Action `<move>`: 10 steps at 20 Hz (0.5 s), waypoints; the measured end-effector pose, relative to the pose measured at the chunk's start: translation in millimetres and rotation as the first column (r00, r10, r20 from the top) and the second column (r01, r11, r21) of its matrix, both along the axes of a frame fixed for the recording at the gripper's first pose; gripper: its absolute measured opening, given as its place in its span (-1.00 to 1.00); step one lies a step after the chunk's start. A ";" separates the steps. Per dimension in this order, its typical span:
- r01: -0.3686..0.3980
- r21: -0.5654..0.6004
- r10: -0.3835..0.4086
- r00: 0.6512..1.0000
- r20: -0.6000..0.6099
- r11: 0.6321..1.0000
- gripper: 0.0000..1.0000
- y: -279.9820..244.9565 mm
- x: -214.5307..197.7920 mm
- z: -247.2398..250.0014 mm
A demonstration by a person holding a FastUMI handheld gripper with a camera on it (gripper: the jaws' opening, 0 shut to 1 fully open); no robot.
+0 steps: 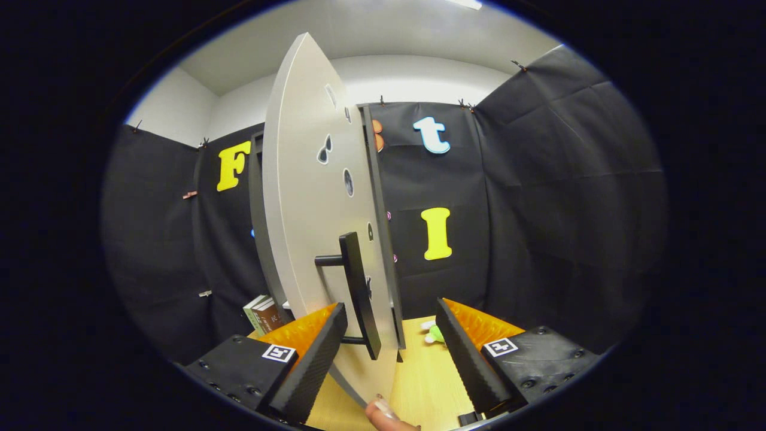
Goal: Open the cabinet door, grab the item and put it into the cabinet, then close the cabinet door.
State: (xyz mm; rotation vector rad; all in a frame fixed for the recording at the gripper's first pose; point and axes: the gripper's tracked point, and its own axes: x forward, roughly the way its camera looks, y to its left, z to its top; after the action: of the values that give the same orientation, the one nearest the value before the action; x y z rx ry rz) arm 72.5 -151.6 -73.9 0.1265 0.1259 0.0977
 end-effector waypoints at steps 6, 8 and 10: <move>-0.014 -0.029 0.014 1.000 0.008 0.999 0.96 70.6 7.6 -2.8; -0.012 -0.040 0.013 1.000 0.005 0.999 0.96 101.9 16.3 -7.1; -0.024 -0.052 0.024 1.000 0.007 0.998 0.96 135.1 23.8 -9.9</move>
State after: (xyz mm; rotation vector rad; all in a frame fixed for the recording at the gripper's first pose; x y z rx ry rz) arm 96.3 -16.5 -83.7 0.0733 0.1223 0.1186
